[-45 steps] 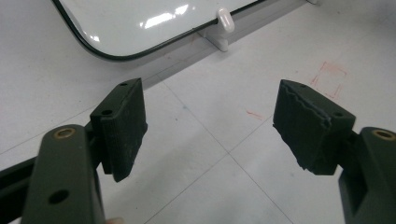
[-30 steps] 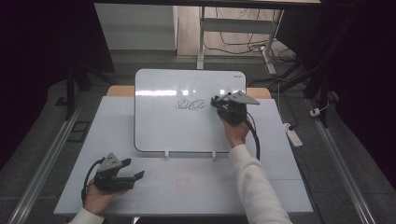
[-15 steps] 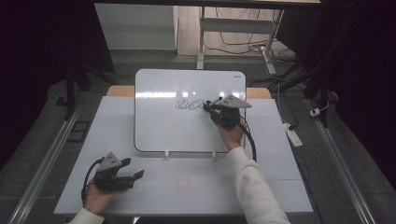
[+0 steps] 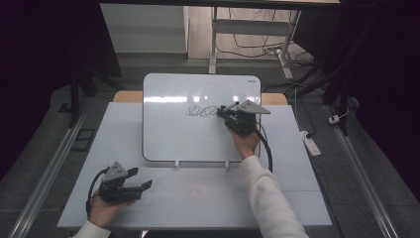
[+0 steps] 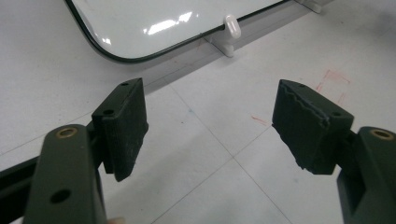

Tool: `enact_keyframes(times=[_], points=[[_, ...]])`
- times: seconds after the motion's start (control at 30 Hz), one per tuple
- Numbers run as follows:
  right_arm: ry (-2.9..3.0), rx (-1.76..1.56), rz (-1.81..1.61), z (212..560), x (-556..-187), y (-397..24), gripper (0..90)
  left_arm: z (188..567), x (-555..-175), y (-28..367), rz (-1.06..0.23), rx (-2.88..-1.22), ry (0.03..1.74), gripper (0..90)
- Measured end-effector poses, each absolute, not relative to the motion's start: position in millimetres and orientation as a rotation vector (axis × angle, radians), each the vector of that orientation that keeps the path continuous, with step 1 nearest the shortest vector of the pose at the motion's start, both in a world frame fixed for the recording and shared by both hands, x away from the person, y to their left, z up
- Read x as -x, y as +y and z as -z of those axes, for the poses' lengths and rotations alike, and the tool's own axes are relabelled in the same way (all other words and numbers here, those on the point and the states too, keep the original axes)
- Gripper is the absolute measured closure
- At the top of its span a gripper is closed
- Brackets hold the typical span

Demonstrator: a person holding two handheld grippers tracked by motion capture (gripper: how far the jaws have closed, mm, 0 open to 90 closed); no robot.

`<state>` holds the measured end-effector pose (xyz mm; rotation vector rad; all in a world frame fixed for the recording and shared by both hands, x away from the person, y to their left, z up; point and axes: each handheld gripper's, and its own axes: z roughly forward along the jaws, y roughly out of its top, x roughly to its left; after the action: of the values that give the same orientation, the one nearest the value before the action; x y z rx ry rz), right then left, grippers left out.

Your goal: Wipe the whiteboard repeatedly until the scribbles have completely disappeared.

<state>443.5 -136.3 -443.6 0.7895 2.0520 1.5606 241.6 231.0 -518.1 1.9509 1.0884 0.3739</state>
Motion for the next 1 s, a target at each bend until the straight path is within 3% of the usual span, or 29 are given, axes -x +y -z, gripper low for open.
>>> enact_keyframes(times=[0.23, 0.37, 0.53, 0.67, 0.83, 1.0], points=[[1.942, -0.853, -1.541, 436, -449, -143, 78.1, 518, -241, 231, -0.366, -1.955, 1.086, 26.9], [2.057, -0.725, -1.502, 442, -442, -127, 78.1, 520, -243, 231, -0.361, -1.962, 1.089, 26.9], [1.947, -0.861, -1.577, 438, -451, -140, 78.1, 518, -241, 231, -0.369, -1.953, 1.088, 26.9], [2.054, -0.724, -1.524, 444, -442, -126, 78.1, 520, -243, 231, -0.361, -1.959, 1.093, 26.9], [1.912, -0.88, -1.6, 435, -455, -142, 78.1, 518, -240, 231, -0.37, -1.955, 1.086, 26.9], [2.063, -0.694, -1.521, 442, -445, -120, 78.1, 520, -243, 231, -0.363, -1.963, 1.094, 26.9]])
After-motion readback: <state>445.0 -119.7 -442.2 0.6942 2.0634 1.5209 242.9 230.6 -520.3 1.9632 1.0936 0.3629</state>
